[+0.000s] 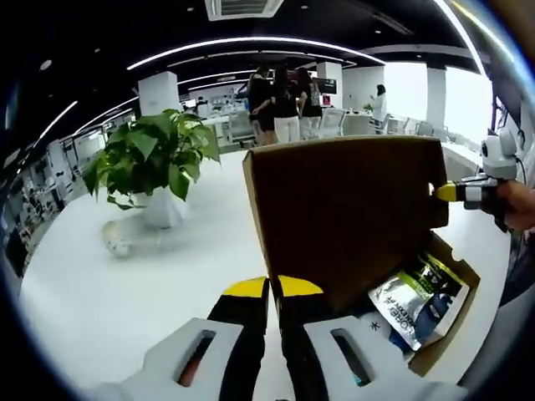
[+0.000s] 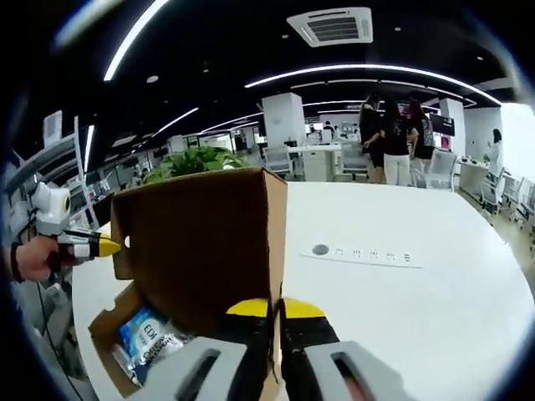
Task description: Operate the shoe box by opening the lid, removing the specified soft item, and placing it in the target area until the item is outside and the box remains undamaged.
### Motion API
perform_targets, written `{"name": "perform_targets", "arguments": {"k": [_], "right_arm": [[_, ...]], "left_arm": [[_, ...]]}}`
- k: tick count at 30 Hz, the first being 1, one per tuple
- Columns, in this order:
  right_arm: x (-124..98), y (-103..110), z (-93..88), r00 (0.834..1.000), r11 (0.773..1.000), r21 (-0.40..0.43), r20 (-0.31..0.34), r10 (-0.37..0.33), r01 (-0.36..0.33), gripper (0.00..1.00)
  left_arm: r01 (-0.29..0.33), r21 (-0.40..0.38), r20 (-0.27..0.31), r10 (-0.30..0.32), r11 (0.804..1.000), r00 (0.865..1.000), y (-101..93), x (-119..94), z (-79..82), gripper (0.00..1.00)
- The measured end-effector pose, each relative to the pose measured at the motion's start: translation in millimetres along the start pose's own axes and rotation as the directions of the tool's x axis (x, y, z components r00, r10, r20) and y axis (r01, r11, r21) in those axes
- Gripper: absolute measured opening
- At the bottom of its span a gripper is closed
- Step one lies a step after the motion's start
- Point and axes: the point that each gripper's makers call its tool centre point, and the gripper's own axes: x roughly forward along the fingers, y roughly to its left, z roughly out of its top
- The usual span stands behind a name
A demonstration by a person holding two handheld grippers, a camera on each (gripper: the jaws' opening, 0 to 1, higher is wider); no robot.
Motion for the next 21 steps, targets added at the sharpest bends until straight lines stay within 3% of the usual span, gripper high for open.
{"name": "perform_targets", "arguments": {"k": [21], "right_arm": [[34.2,-9.0,-8.0,0.999,0.999,0.054,-0.054,0.007,-0.004,0.00]], "left_arm": [[-0.024,-0.047,-0.077,0.020,0.999,0.997,12.7,25.3,-6.1,0.01]]}}
